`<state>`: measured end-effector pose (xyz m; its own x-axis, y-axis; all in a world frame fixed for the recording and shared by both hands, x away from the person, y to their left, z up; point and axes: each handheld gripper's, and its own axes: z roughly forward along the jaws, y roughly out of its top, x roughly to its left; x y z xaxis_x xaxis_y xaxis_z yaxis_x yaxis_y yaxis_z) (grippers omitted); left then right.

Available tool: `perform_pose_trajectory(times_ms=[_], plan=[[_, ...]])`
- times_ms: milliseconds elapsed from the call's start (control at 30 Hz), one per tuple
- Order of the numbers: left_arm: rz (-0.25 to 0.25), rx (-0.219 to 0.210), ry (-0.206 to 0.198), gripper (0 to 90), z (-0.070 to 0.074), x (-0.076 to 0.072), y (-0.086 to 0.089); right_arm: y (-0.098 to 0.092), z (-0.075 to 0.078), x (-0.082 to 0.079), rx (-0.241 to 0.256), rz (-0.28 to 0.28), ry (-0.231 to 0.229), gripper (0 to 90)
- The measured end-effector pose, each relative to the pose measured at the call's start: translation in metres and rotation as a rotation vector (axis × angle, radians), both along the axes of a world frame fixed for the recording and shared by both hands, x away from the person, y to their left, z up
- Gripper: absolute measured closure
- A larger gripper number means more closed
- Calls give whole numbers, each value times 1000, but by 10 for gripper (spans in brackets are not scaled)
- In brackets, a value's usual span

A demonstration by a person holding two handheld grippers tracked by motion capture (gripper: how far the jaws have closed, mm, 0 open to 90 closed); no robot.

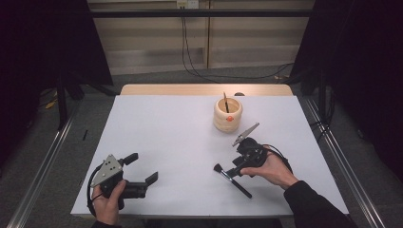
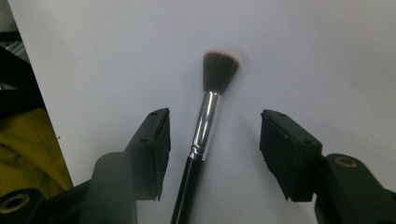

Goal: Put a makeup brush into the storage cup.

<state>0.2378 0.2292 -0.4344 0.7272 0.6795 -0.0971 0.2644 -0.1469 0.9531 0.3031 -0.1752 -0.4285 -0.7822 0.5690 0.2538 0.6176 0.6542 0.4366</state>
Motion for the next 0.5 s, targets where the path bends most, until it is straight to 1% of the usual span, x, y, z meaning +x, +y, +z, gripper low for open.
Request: perform_pose_trajectory(times_ms=[67, 200, 233, 267, 300, 333, 400, 500], plan=[[-3, 3, 0, 19, 0, 0, 0, 2, 0, 0, -8, -1, 16, 457], [-4, 5, -1, 19, 0, 0, 1, 6, 0, 2, -24, -3, 27, 480], [-3, 4, -1, 19, 0, 0, 1, 6, -1, 2, -27, 2, 23, 484], [-3, 3, -1, 19, 0, 0, 1, 7, 0, 2, -32, -2, 38, 489], [-3, 3, -1, 19, 0, 0, 1, 9, 0, 2, -38, -3, 42, 498], [-4, 4, 0, 19, 0, 0, 1, 9, 0, 3, -49, 12, 43, 504], [-2, 2, 2, 19, 0, 0, 0, 12, -1, 2, -52, -1, 60, 513], [-3, 3, 1, 19, 0, 0, 0, 15, -2, 2, -67, 5, 70, 528]])
